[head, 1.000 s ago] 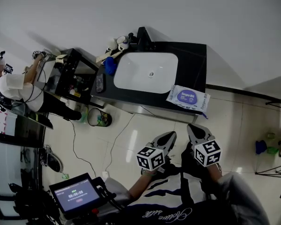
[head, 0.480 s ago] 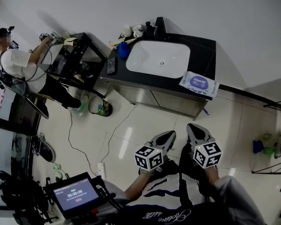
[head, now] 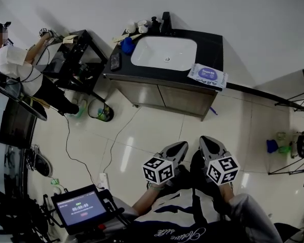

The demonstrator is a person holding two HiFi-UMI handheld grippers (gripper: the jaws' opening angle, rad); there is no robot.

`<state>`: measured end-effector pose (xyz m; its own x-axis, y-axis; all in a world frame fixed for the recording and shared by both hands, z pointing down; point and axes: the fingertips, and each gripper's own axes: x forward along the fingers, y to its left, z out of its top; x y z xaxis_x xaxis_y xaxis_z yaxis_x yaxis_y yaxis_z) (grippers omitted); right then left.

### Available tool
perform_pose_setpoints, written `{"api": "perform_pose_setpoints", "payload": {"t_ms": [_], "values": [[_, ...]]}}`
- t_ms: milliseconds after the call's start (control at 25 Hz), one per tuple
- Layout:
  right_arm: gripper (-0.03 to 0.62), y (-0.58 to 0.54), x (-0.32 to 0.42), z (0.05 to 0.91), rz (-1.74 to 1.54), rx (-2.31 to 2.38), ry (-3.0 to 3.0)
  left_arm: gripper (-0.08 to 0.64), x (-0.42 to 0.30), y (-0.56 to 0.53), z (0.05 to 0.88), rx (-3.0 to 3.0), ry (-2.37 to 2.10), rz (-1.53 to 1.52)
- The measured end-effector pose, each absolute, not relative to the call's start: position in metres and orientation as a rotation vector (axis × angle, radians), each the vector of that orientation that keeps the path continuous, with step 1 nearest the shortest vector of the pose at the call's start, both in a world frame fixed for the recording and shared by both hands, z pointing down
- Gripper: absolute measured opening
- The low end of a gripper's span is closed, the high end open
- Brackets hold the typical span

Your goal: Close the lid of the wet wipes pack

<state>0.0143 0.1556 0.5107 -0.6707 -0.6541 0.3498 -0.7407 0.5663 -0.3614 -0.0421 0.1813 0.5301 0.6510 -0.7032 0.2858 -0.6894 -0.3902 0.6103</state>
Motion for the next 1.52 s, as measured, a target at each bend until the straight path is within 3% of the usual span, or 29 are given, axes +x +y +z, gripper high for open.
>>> {"api": "perform_pose_setpoints", "payload": {"t_ms": [1520], "values": [[-0.002, 0.218, 0.089, 0.485, 0.746, 1.1, -2.689, 0.002, 0.044, 0.234, 0.492, 2.2, -1.121, -0.04]]}}
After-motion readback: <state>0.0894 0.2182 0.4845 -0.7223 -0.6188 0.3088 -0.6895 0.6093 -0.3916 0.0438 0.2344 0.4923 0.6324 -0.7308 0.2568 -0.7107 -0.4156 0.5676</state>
